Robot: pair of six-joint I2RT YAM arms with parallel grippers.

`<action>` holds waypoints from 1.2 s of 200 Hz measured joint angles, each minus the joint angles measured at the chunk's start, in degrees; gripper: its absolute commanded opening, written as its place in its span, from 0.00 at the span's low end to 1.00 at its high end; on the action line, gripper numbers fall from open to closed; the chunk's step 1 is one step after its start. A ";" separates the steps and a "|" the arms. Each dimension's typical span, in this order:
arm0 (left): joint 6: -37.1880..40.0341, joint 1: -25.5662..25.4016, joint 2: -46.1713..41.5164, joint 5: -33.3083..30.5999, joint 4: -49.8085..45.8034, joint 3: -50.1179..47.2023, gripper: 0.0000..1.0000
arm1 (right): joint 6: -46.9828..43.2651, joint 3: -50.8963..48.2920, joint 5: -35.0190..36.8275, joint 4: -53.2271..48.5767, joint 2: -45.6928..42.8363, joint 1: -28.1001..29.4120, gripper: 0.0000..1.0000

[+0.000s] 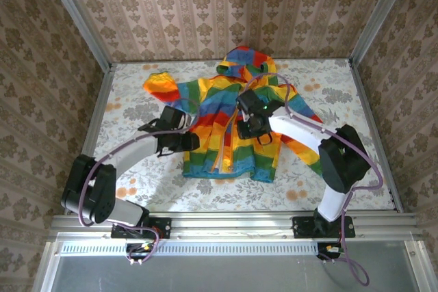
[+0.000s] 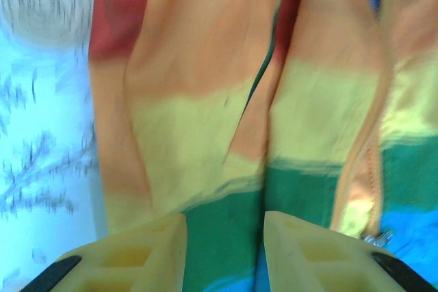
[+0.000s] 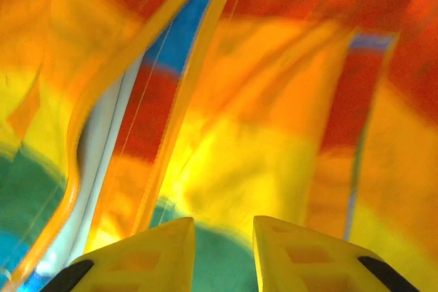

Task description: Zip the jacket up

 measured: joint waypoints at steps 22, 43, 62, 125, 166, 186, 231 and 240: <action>-1.44 -3.50 -1.01 -0.52 -0.09 -4.28 0.33 | 2.32 -4.46 -0.87 1.68 -0.02 3.26 0.28; -3.43 -7.06 -1.07 -0.63 0.85 -7.48 0.33 | 4.04 -7.87 -1.46 3.37 0.02 4.09 0.26; -4.90 -7.91 -0.90 -0.83 2.82 -9.31 0.32 | 4.92 -9.77 -1.42 5.29 0.63 3.58 0.25; -5.73 -7.61 0.09 -1.77 6.34 -9.25 0.31 | 4.28 -10.84 -3.43 9.68 2.95 -5.03 0.25; -5.73 -7.58 -0.68 -3.74 5.33 -9.27 0.31 | 2.69 -10.88 -3.89 10.10 2.93 -6.51 0.24; -5.73 -7.39 -2.01 -5.44 3.50 -9.68 0.31 | 1.92 -11.23 -3.93 10.12 2.43 -6.14 0.25; -5.97 -7.28 -7.61 -7.96 -1.51 -9.92 0.34 | 2.12 -12.02 -1.99 7.30 -2.91 -2.25 0.34; -6.16 -7.30 -9.03 -8.15 -2.19 -9.90 0.34 | 2.34 -12.00 -1.73 6.93 -4.66 -1.07 0.35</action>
